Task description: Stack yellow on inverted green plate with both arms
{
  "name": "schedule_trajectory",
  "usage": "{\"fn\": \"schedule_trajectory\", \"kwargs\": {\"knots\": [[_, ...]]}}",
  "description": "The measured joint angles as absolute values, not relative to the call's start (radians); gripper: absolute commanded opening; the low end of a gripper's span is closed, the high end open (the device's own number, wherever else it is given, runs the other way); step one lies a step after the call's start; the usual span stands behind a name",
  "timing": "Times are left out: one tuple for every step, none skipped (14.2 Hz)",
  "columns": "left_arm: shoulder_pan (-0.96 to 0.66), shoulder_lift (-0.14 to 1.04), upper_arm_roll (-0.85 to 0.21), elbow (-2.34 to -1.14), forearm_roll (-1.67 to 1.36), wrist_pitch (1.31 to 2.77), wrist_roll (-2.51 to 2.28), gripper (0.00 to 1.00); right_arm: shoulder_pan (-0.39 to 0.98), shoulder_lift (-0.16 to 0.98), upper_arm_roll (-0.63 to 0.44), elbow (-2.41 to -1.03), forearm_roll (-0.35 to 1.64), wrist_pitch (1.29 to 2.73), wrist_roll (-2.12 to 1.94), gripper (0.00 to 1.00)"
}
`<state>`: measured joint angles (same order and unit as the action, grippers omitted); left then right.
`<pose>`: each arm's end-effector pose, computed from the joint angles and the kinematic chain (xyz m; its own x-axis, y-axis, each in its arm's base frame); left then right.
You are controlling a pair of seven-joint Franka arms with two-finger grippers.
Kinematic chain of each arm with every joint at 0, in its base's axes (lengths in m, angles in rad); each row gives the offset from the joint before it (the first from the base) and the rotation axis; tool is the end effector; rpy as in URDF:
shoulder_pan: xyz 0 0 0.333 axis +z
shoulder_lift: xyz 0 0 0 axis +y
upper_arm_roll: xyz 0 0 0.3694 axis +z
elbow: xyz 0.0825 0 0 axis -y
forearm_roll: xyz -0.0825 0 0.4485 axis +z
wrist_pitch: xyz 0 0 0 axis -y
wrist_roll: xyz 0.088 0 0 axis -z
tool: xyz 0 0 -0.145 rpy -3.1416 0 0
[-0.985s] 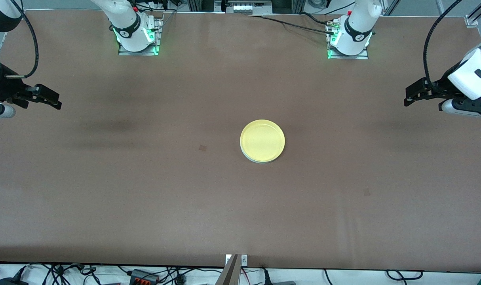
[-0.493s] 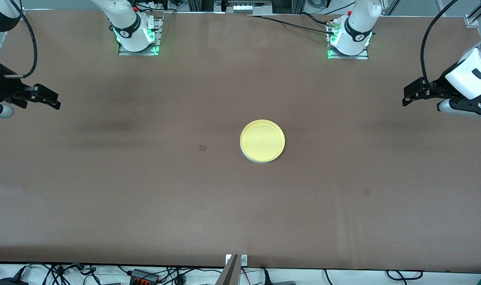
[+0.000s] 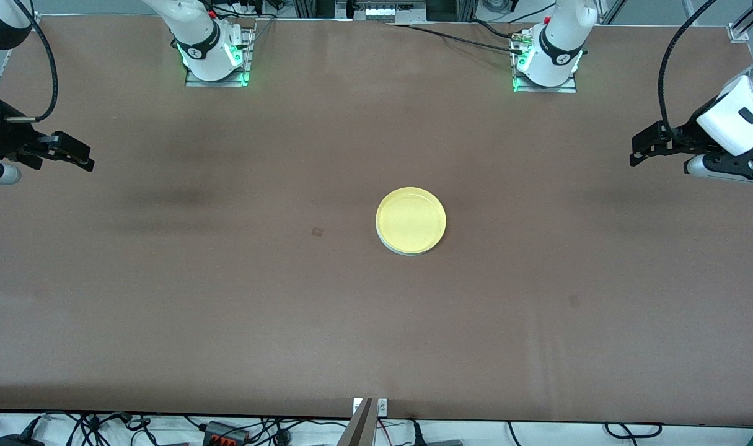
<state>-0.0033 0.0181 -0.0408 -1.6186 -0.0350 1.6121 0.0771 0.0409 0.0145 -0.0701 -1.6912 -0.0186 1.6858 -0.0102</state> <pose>0.6257 -0.0324 0.6066 0.9926 -0.1194 -0.0218 -0.1186 -0.9922 0.0375 0.6281 -0.0206 0.5759 0.9997 -0.0169 -0.0201 -0.0165 -0.9997 0.0192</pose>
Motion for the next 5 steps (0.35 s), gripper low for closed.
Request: {"fn": "schedule_trajectory", "kwargs": {"knots": [[-0.003, 0.018, -0.041, -1.619, -0.035, 1.612, 0.077, 1.0, 0.041, 0.014, -0.07, -1.691, -0.019, 1.69, -0.01, 1.0], [-0.003, 0.018, -0.041, -1.619, -0.035, 1.612, 0.077, 1.0, 0.041, 0.014, -0.07, -1.691, -0.019, 1.692, -0.01, 1.0], [-0.003, 0.018, -0.041, -1.619, -0.035, 1.612, 0.077, 1.0, 0.041, 0.014, -0.07, -1.691, -0.019, 1.692, -0.011, 1.0], [-0.003, 0.018, -0.041, -1.619, -0.035, 1.612, 0.077, 1.0, 0.041, 0.015, -0.07, -1.691, -0.019, 1.692, -0.011, 1.0], [-0.003, 0.018, -0.041, -1.619, -0.035, 1.612, 0.077, 1.0, 0.041, 0.015, -0.07, -1.691, -0.019, 1.692, -0.011, 1.0]]}}
